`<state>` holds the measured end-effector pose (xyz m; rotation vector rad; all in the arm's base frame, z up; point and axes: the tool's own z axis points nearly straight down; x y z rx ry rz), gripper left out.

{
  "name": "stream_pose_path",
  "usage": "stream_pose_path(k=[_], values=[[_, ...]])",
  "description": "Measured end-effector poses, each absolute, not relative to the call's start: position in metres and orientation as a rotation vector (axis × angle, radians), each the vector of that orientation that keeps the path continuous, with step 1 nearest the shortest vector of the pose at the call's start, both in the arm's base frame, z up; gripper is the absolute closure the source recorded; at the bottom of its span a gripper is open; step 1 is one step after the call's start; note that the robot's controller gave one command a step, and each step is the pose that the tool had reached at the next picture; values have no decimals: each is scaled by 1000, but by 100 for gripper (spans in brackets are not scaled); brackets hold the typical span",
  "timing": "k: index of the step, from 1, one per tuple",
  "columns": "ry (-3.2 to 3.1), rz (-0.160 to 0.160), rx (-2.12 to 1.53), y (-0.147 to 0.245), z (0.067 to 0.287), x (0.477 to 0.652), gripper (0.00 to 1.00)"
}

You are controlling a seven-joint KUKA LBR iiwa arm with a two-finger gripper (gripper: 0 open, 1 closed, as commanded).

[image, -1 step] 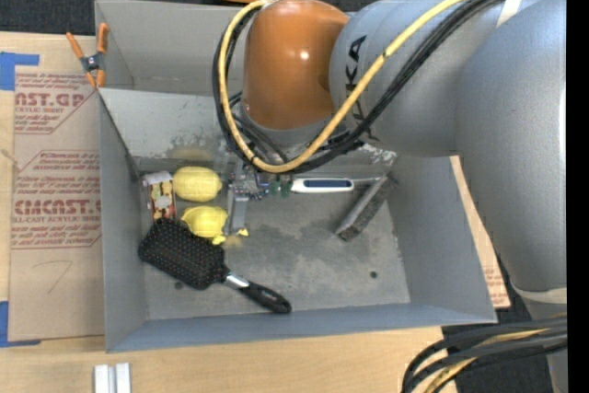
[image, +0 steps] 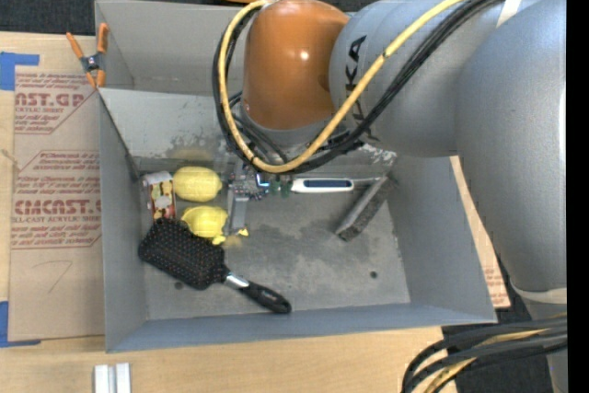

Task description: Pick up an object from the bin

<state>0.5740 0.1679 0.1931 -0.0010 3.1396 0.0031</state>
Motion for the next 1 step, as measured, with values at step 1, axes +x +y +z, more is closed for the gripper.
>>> stream_pose_path(k=[1], values=[[3147, 1, -63, 181, 129, 513, 0]])
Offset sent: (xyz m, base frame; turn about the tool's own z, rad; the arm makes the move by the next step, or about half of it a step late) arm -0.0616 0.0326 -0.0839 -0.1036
